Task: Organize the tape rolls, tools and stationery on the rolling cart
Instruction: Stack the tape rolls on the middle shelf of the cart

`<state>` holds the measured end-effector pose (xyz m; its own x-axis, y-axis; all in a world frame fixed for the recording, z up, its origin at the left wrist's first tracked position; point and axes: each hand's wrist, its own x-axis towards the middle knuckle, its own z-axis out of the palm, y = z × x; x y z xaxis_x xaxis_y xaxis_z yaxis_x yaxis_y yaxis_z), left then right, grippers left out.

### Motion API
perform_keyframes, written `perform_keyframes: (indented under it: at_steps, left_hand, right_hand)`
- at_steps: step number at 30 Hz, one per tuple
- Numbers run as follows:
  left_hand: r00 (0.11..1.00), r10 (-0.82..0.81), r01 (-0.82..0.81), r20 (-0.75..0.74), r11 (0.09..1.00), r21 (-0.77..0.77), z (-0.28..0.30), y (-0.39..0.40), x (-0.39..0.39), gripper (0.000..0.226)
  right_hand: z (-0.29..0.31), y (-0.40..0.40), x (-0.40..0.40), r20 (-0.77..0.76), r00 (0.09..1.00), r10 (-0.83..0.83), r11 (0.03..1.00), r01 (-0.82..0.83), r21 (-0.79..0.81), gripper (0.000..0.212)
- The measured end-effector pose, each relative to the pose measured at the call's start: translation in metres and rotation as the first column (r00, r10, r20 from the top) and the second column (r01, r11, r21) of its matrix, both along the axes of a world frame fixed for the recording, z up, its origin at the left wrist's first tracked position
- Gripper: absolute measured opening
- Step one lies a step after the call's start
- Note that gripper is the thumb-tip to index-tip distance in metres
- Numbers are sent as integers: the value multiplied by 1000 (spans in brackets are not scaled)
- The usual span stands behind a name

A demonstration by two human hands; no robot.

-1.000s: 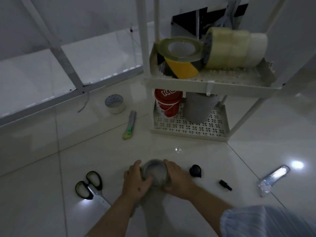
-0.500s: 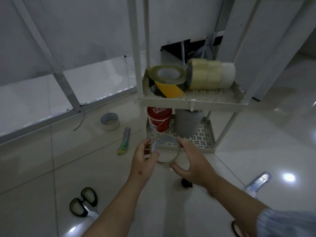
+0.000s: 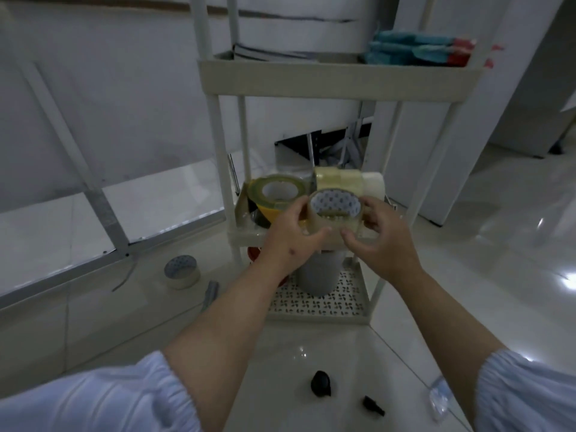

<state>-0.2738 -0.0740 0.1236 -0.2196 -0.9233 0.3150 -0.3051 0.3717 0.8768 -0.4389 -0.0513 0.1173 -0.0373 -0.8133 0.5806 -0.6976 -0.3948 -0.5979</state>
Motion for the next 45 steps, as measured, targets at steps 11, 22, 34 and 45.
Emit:
perform_keyframes:
  at_steps: [11,22,34,45]
  left_hand:
    - [964,67,-71,258,997,9,-1,-29,-18,42]
    - [907,213,-190,363,977,-99,-13,-33,-18,62]
    - [948,215,-176,236,969,-175,-9,-34,-13,38]
    - [950,224,-185,217,965,-186,-14,-30,-16,33]
  right_hand:
    - [-13,-31,-1,-63,996,-57,987,65,147,49]
    - [-11,-37,-1,-43,999,-33,985,40,167,43]
    - [-5,-37,1,101,994,-42,987,26,156,33]
    - [-9,-35,8,-8,998,-63,995,63,73,28]
